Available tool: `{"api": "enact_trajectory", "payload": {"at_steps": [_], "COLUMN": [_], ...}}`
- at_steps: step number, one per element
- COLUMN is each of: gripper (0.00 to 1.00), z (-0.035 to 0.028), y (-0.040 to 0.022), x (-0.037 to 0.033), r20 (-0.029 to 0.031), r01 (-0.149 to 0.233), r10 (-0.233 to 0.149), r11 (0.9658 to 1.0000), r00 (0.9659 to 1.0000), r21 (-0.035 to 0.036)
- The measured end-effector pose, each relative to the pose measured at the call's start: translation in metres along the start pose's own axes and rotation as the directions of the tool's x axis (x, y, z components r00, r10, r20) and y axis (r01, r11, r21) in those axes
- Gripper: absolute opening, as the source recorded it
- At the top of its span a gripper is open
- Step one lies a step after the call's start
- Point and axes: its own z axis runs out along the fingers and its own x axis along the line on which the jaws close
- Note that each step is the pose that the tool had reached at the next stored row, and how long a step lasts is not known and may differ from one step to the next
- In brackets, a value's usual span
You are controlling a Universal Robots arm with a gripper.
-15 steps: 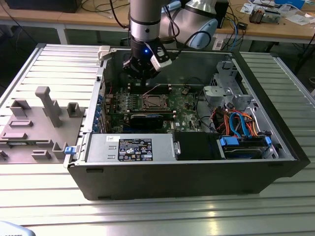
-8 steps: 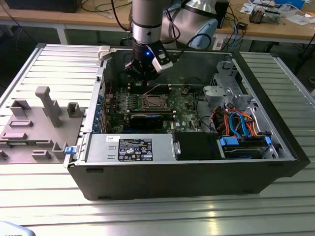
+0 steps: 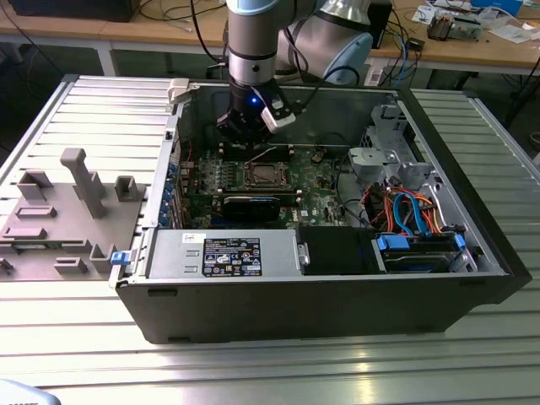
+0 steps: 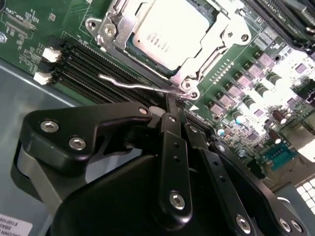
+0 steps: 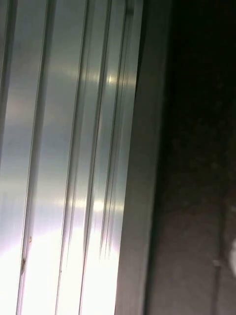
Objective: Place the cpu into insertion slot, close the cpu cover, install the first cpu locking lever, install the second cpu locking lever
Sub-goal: 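Install the first cpu locking lever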
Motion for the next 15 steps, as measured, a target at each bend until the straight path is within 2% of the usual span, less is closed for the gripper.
{"api": "enact_trajectory", "payload": {"at_steps": [6,9,15], "gripper": [0.11,0.11,0.11], "z": [-0.0025,-0.0024,0.0013], "y": [-0.0013,-0.0050,-0.0062], "x": [0.0005,0.0009,-0.0044], "r20": [0.0012,0.0012,-0.0050], "r01": [0.000,0.000,0.000], "r10": [0.000,0.000,0.000], "r11": [1.0000,1.0000,1.0000], "r00": [1.0000,1.0000,1.0000], "r21": [0.0010,0.0011,0.0002]}}
